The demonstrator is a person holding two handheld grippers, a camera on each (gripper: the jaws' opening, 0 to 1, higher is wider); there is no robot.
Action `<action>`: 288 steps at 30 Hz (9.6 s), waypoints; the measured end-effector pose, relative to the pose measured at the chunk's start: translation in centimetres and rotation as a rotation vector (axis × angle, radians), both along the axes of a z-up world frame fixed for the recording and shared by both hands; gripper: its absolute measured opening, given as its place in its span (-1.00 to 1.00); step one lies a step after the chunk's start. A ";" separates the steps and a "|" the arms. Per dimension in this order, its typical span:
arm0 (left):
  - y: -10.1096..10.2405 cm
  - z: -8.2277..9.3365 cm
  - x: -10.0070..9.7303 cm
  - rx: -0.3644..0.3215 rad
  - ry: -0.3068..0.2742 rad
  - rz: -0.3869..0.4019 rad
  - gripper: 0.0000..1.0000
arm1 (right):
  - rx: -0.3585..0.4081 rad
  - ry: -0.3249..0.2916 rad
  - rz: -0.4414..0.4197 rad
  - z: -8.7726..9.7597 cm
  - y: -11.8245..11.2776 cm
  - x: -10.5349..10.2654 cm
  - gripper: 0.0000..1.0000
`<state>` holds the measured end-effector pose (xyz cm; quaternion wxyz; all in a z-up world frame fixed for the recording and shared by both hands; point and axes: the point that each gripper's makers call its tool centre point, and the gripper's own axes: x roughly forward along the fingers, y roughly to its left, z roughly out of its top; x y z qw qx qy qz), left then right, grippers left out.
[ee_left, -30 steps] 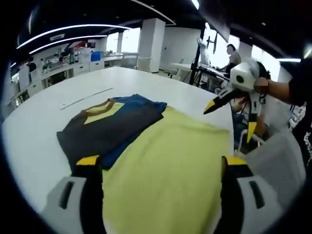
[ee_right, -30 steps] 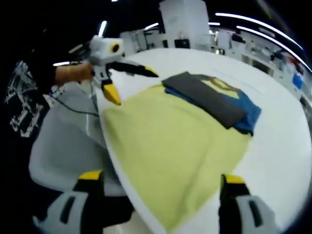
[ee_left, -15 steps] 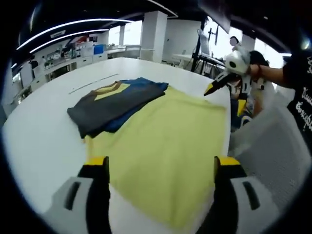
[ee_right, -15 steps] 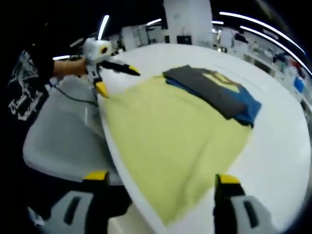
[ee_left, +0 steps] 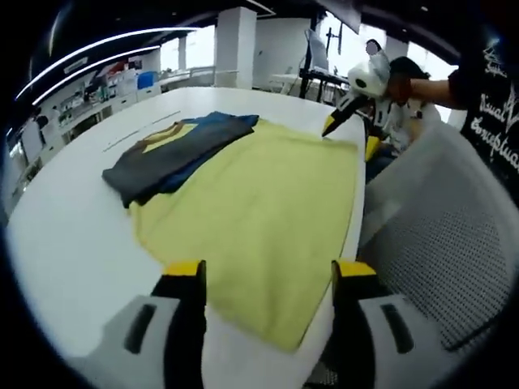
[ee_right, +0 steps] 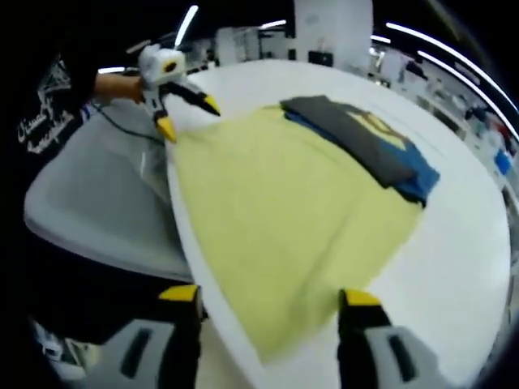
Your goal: Fold the garment on the visible template until the final outline fits inside the template.
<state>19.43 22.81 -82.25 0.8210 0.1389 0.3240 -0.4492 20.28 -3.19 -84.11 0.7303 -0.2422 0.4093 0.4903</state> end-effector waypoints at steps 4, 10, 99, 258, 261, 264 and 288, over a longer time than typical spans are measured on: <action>0.7 -0.8 -0.4 0.043 0.006 -0.009 0.02 | -0.002 0.006 0.005 -0.1 -0.2 -0.5 0.18; 1.3 -1.4 -1.0 0.094 0.008 -0.028 -0.08 | -0.026 -0.017 0.023 -0.4 -0.5 -0.5 0.04; 1.8 0.2 -7.7 0.109 0.201 -0.037 -1.00 | 0.056 0.070 -0.001 0.6 -1.8 -5.7 -1.00; 8.2 1.0 27.1 0.144 -0.129 0.221 -0.80 | -0.076 -0.368 -0.172 3.0 1.0 29.8 -0.63; 7.9 0.1 27.1 0.168 -0.125 0.186 -0.77 | -0.096 -0.370 -0.136 2.4 1.4 29.8 -0.58; 7.9 -0.9 26.4 0.264 -0.149 0.113 -0.74 | -0.140 -0.370 -0.093 1.2 1.4 29.8 -0.59; 8.3 -0.2 27.7 0.305 -0.197 0.175 -1.00 | -0.129 -0.381 -0.124 0.3 1.5 29.9 -1.00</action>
